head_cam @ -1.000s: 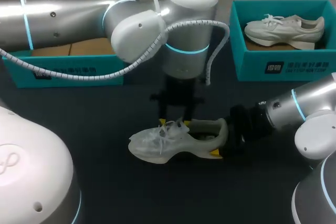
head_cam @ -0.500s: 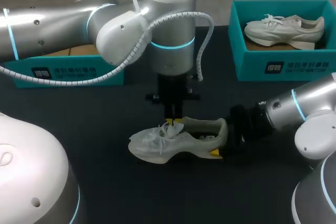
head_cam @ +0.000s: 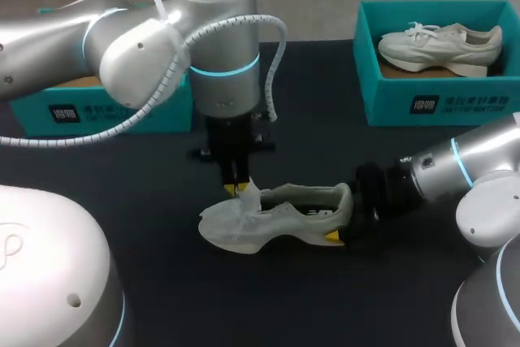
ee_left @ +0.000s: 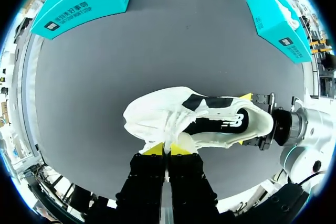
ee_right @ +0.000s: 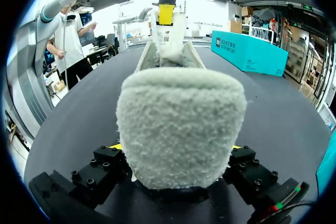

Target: Take the shoe out of the shoebox, open the shoe tongue, remove and reinsert the insole, then place the shoe into the shoebox

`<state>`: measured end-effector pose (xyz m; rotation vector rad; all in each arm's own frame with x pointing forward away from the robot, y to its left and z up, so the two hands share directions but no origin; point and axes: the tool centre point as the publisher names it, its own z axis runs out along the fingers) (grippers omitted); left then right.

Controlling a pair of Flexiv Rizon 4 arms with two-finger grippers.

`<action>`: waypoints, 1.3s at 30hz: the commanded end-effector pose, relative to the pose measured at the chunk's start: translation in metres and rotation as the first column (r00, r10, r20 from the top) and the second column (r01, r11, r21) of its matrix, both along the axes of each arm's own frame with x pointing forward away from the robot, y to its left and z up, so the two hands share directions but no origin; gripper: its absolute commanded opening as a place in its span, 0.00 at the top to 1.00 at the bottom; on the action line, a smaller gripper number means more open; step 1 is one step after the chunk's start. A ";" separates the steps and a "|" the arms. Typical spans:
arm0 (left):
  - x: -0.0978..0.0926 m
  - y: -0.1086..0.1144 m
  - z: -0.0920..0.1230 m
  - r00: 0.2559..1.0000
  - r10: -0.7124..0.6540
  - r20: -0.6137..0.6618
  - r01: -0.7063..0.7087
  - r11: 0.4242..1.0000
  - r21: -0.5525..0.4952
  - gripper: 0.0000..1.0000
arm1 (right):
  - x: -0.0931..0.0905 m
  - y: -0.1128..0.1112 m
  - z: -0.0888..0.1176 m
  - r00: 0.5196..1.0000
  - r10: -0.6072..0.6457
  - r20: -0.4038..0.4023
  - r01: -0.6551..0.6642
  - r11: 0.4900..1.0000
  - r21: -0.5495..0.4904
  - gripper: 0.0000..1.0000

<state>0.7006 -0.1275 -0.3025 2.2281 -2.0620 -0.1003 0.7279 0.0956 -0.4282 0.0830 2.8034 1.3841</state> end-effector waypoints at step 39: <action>-0.007 0.048 -0.062 0.983 0.143 -0.112 -0.140 0.990 0.032 0.00 | -0.001 0.002 -0.002 1.000 -0.002 0.000 0.002 1.000 -0.003 1.00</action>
